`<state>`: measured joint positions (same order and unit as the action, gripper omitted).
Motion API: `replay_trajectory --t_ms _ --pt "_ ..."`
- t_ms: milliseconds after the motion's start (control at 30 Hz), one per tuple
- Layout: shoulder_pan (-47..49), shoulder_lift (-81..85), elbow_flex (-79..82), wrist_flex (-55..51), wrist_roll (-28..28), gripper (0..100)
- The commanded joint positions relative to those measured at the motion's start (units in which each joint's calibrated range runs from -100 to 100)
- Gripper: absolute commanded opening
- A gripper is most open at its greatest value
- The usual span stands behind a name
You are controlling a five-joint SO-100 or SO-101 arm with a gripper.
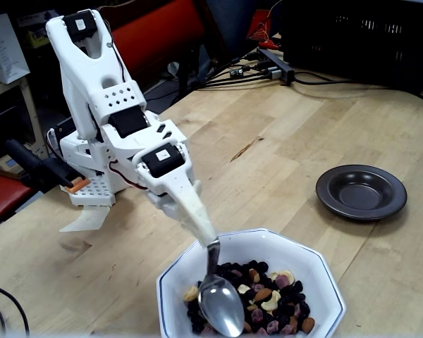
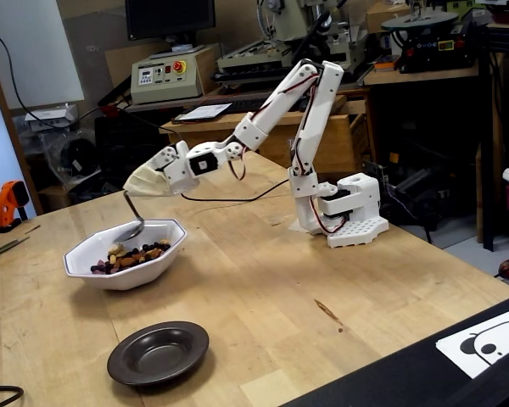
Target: Use spoon to transfer food from the white bowl to brown plate
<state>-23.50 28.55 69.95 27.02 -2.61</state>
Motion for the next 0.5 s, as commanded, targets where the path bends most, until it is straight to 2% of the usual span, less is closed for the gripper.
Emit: replay_trajectory --t_ms 0,467 --pt "-1.4 -2.2 -8.4 0.8 0.1 4" --pt "-1.5 -3.2 -8.0 0.8 0.1 4"
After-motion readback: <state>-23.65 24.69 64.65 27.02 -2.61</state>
